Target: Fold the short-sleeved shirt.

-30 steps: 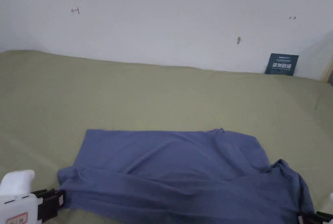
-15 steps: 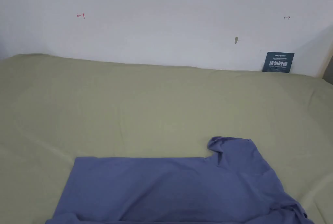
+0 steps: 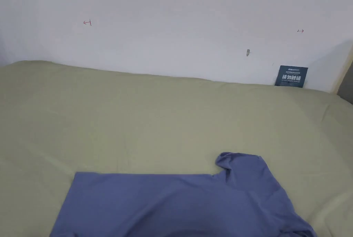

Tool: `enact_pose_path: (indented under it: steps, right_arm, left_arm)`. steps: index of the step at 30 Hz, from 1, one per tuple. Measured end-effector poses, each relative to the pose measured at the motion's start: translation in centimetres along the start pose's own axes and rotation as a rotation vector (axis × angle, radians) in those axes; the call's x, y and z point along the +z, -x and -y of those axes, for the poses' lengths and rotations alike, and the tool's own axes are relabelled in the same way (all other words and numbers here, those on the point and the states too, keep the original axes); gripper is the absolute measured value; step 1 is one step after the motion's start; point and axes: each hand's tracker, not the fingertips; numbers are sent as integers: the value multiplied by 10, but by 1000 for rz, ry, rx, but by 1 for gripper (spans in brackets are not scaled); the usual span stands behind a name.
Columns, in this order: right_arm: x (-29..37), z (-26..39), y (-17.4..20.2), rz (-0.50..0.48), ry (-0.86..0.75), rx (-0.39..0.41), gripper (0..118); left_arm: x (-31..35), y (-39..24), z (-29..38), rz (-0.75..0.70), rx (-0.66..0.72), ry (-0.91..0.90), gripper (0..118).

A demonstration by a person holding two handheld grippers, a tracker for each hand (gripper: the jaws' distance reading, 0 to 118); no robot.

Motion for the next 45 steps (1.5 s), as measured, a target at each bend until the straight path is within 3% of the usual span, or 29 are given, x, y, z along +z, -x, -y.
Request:
enact_pose_path:
  steps: [3,5,6,7,9,11,15,20,21,25,27,29,31,35,36,38,39,40,41,42,43,45]
  right_arm:
    - [33,-14,38,36,-371,142,78]
    - [44,-21,64,88,-484,231,76]
    - [41,-23,77,129,-493,266,69]
    - [39,-25,87,124,-485,299,49]
    - [35,-28,98,72,-469,308,0]
    - [29,-27,103,64,-480,307,0]
    - [14,-29,102,3,-422,220,0]
    - [-12,-34,94,-14,-373,216,0]
    - [-18,-36,94,-14,-357,210,0]
    - [-41,-36,85,-17,-314,179,0]
    - [-53,-34,81,-24,-277,160,0]
    - [-63,-32,77,-32,-232,149,0]
    - [-71,-29,73,-19,-199,137,0]
    - [-88,-31,64,-21,-157,108,0]
    - [-97,-32,61,-43,-140,96,0]
    - [-121,-38,58,-36,-85,101,0]
    - [-139,-43,55,-57,-38,129,0]
    - [-158,-49,52,-73,-4,116,1]
    - [-182,-56,45,-111,26,96,7]
    - [-210,-64,41,-168,97,92,24]
    - [-243,-70,34,-198,184,75,52]
    - [-313,-79,23,-253,423,104,56]
  left_arm:
    - [27,-43,-29,-36,-65,-227,83]
    - [33,-73,-41,-86,-148,-303,80]
    - [32,-85,-44,-98,-213,-333,76]
    - [30,-98,-46,-119,-257,-357,60]
    - [24,-104,-42,-138,-282,-397,0]
    - [16,-109,-41,-115,-298,-398,0]
    - [-5,-109,-44,-84,-275,-365,0]
    - [-60,-92,-79,-90,-330,-289,5]
    - [-83,-87,-93,-93,-323,-237,13]
    - [-194,-54,-131,36,-179,211,87]
    - [-248,-37,-129,72,-114,340,90]
    - [-291,-34,-113,-49,-159,442,89]
    - [-326,-29,-95,-75,-220,560,88]
    - [-362,-19,-62,-41,-166,669,85]
    - [-367,-17,-55,-30,-152,677,77]
    - [-358,-16,-46,-129,-165,633,39]
    - [-348,-19,-49,-181,-174,562,13]
    - [-343,-18,-51,-155,-149,542,4]
    - [-337,-19,-50,-11,-80,561,4]
    - [-336,-20,-46,18,-52,579,4]
    - [-335,-21,-43,-30,-87,587,4]
    - [-334,-23,-43,-43,-145,583,4]
